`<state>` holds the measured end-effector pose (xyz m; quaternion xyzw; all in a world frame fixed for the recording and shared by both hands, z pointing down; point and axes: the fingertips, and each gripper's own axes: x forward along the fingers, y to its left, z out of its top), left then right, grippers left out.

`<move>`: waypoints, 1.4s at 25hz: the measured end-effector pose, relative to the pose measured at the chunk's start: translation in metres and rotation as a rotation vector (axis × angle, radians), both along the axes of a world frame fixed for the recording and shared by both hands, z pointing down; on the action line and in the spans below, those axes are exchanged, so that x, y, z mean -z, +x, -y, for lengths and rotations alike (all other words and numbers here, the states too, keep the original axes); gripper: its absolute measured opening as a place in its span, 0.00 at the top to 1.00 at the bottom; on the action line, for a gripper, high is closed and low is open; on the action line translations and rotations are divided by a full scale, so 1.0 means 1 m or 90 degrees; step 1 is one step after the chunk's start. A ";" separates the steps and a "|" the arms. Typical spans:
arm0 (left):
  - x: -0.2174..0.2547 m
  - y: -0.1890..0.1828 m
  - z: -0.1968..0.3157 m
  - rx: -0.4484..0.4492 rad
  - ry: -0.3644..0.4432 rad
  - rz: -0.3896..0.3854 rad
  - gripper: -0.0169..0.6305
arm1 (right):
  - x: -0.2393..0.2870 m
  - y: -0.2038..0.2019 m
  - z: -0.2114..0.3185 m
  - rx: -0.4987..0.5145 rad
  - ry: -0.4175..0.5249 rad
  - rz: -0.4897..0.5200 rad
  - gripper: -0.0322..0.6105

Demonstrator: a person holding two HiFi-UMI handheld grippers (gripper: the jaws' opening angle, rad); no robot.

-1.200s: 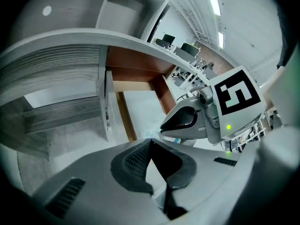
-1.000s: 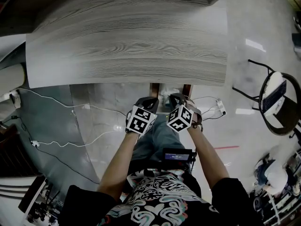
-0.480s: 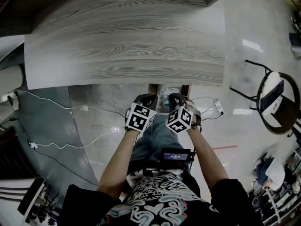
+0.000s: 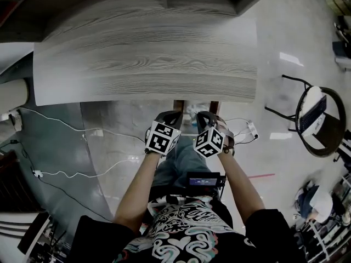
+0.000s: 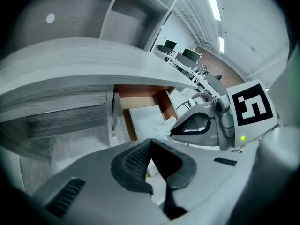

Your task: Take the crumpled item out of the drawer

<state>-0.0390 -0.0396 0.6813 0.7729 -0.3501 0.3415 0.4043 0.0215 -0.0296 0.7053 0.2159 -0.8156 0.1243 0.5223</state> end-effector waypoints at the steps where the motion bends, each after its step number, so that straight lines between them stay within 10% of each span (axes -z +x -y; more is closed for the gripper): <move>1: 0.002 0.000 0.001 -0.001 0.002 -0.001 0.97 | 0.002 0.000 0.000 -0.001 0.002 0.000 0.93; 35: 0.081 -0.010 0.022 0.024 0.099 -0.032 0.97 | 0.097 0.002 0.024 -0.069 0.064 0.102 0.93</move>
